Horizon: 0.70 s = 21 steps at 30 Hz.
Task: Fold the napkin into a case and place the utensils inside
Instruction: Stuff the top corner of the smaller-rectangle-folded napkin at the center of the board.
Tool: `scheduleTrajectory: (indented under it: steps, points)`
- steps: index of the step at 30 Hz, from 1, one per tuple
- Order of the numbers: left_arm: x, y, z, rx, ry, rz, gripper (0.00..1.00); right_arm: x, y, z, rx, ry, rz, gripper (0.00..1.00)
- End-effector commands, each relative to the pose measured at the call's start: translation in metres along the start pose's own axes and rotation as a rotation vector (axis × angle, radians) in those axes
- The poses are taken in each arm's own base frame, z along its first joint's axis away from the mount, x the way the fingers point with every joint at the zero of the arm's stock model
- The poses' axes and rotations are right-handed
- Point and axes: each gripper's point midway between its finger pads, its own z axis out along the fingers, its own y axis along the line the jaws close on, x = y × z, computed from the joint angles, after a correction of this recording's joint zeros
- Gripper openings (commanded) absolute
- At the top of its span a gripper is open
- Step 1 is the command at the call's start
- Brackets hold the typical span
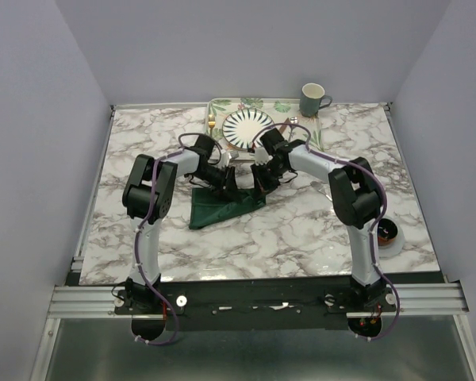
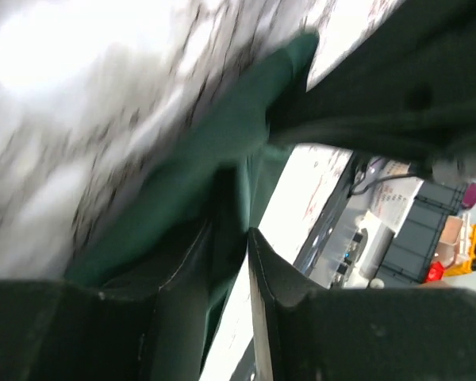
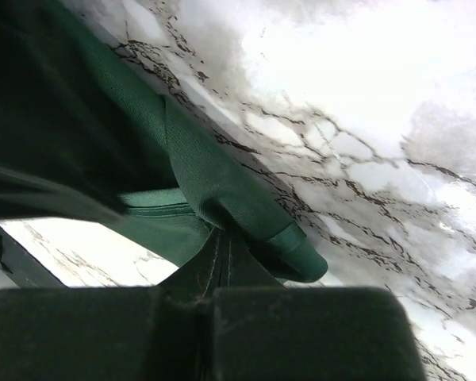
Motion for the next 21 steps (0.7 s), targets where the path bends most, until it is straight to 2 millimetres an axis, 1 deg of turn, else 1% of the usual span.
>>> scheduleTrajectory:
  steps: [1, 4, 8, 12, 15, 17, 18, 21]
  points:
    - [0.031, 0.001, -0.026, -0.073, 0.059, 0.068, 0.38, 0.019, -0.034, 0.011, 0.097, 0.074, 0.047, 0.01]
    - [0.039, 0.001, -0.027, -0.078, 0.070, 0.063, 0.40, 0.019, -0.034, 0.011, 0.087, 0.074, 0.044, 0.01]
    - [0.040, 0.003, -0.023, -0.070, 0.078, 0.053, 0.41, 0.018, -0.030, 0.009, 0.064, 0.075, 0.036, 0.01]
    - [0.041, -0.009, -0.016, -0.026, 0.090, 0.068, 0.46, 0.018, -0.030, 0.009, 0.062, 0.075, 0.033, 0.01]
    - [0.041, -0.014, -0.011, -0.026, 0.090, 0.094, 0.47, 0.018, -0.030, 0.008, 0.064, 0.075, 0.035, 0.00]
    - [0.038, -0.014, -0.008, -0.032, 0.079, 0.108, 0.43, 0.020, -0.029, 0.008, 0.057, 0.078, 0.031, 0.01]
    - [0.037, -0.011, -0.007, -0.047, 0.074, 0.097, 0.36, 0.020, -0.029, 0.008, 0.054, 0.078, 0.028, 0.00]
    - [0.026, -0.010, -0.003, -0.058, 0.060, 0.091, 0.22, 0.019, -0.026, 0.007, 0.038, 0.072, 0.023, 0.00]
